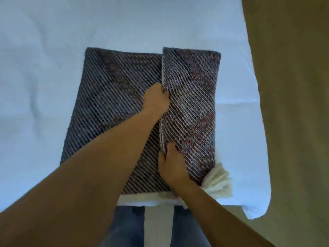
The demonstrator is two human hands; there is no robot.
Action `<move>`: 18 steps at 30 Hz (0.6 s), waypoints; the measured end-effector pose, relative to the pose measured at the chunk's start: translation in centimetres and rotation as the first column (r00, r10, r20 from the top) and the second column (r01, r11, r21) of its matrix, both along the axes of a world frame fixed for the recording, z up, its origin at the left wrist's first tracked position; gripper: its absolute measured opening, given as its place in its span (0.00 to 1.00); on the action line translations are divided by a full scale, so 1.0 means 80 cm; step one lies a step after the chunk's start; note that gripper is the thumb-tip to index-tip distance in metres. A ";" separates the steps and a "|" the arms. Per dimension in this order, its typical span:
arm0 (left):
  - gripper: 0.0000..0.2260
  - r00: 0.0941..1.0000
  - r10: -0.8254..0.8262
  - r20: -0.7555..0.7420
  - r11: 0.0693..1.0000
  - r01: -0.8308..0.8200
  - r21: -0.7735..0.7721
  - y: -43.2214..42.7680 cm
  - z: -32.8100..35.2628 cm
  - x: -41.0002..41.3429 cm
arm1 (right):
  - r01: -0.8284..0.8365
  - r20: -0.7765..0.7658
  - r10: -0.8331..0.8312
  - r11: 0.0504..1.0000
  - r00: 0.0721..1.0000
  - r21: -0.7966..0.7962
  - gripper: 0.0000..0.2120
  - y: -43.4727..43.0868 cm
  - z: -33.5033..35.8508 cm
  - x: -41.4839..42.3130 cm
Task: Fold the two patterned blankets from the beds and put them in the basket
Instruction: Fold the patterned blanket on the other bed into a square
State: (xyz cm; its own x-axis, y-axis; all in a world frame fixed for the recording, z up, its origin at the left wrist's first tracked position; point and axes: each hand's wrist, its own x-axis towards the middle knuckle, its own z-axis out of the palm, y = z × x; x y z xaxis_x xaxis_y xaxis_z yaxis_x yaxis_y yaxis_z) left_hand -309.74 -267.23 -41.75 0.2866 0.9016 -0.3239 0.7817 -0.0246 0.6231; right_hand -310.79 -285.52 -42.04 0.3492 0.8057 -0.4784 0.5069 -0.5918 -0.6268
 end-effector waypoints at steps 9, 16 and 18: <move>0.08 0.995 0.083 0.058 0.996 -0.080 -0.049 0.108 -0.016 -0.203 | -0.062 -0.088 0.063 0.998 0.994 0.011 0.11 0.107 -0.007 -0.192; 0.06 0.981 0.164 0.101 0.986 -0.160 -0.041 0.159 -0.032 -0.269 | -0.070 -0.074 0.070 0.998 0.995 0.004 0.07 0.166 -0.009 -0.268; 0.06 0.976 0.192 0.105 0.980 -0.186 -0.070 0.166 -0.037 -0.279 | -0.061 -0.107 0.062 0.998 0.992 0.008 0.04 0.174 -0.012 -0.278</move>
